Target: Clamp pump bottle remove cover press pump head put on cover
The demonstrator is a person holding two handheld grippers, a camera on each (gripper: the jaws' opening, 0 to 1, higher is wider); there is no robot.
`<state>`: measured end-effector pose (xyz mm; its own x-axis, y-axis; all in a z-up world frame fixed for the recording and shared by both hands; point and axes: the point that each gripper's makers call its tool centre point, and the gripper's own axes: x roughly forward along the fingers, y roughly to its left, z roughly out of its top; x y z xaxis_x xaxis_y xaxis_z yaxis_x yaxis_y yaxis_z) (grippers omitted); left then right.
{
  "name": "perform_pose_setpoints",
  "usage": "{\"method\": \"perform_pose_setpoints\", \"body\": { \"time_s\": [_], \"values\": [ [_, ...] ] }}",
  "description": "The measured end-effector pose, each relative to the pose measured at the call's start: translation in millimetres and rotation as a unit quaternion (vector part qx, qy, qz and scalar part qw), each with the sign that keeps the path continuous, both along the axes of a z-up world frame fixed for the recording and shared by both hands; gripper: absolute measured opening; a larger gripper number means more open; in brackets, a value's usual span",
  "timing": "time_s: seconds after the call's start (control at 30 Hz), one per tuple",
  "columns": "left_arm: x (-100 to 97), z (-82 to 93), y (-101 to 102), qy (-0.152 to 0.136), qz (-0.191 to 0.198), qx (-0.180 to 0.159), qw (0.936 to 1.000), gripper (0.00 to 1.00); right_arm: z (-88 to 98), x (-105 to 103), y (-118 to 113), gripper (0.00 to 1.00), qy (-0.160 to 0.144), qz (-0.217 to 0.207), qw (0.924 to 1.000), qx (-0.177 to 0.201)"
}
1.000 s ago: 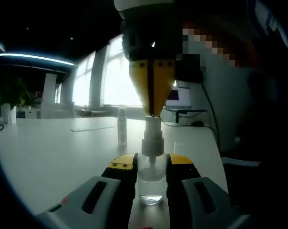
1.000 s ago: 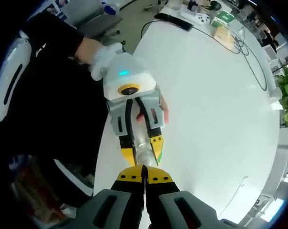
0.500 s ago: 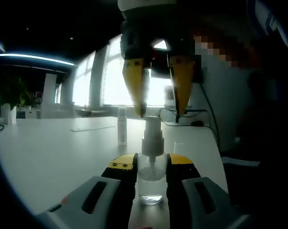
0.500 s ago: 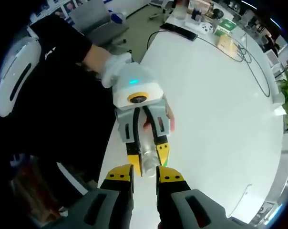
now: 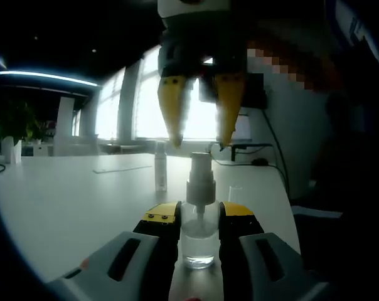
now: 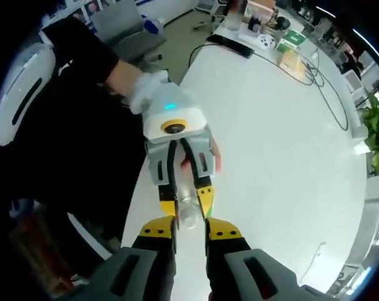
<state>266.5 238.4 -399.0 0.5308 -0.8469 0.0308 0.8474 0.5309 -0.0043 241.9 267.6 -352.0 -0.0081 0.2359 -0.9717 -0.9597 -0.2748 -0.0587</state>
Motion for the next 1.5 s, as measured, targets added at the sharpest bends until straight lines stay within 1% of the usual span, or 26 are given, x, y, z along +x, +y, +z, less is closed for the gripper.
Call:
{"method": "perform_pose_setpoints", "body": {
  "time_s": [0.17,0.27,0.43,0.47,0.53,0.6,0.73,0.83,0.97,1.03,1.1,1.13,1.17,1.23,1.43,1.5],
  "values": [
    [-0.3,0.1,-0.1,0.0,0.0,0.0,1.0,0.15,4.7,-5.9,0.9,0.15,0.006,-0.001,0.9997,0.024],
    [-0.3,0.2,0.0,0.0,0.0,0.0,1.0,0.15,5.5,-4.9,-0.1,0.16,0.0,-0.007,0.9993,0.037],
    [-0.1,0.0,0.4,-0.001,0.001,0.001,1.0,0.15,7.3,-5.2,-3.4,0.16,0.002,-0.019,0.9978,0.063],
    [-0.1,0.0,0.5,-0.001,0.001,0.001,1.0,0.15,6.7,-5.6,-5.5,0.16,0.002,-0.018,0.9977,0.065],
    [-0.2,-0.1,0.5,-0.001,0.001,0.001,1.0,0.15,6.5,-2.8,-9.3,0.17,-0.009,-0.014,0.9974,0.07],
    [-0.3,-0.1,0.5,-0.001,0.001,0.001,1.0,0.15,8.6,0.7,-8.7,0.17,-0.013,-0.029,0.9958,0.086],
    [-0.7,0.0,0.2,-0.001,0.001,0.001,1.0,0.15,13.3,3.2,-9.0,0.18,-0.009,-0.049,0.9917,0.119],
    [-0.8,0.0,0.2,0.0,0.001,0.001,1.0,0.15,16.2,4.6,-9.8,0.19,-0.014,-0.05,0.9879,0.146],
    [-0.4,-0.4,0.3,-0.001,0.0,0.001,1.0,0.15,16.9,6.0,-12.1,0.19,-0.009,-0.06,0.9838,0.169],
    [-0.7,-0.4,0.3,-0.001,0.0,0.002,1.0,0.15,17.9,10.1,-13.9,0.19,-0.015,-0.069,0.9819,0.175],
    [-0.6,-0.5,0.4,-0.001,0.0,0.002,1.0,0.15,21.4,16.8,-14.8,0.19,-0.033,-0.084,0.9777,0.19],
    [-0.4,-0.7,0.5,-0.001,0.0,0.002,1.0,0.15,23.5,17.4,-14.4,0.19,-0.034,-0.09,0.975,0.2],
    [-0.4,-0.7,0.5,-0.001,0.0,0.002,1.0,0.15,24.8,16.1,-13.6,0.19,-0.032,-0.093,0.9729,0.209],
    [-0.1,-0.9,0.7,-0.001,0.0,0.002,1.0,0.15,27.5,12.6,-13.5,0.19,-0.026,-0.103,0.9661,0.235],
    [0.2,-1.1,0.8,-0.001,0.0,0.002,1.0,0.15,23.4,9.1,-15.6,0.2,-0.031,-0.121,0.9543,0.272],
    [0.2,-1.2,0.9,-0.001,0.001,0.002,1.0,0.15,23.8,9.9,-15.5,0.2,-0.034,-0.135,0.9464,0.292]
  ]
}}
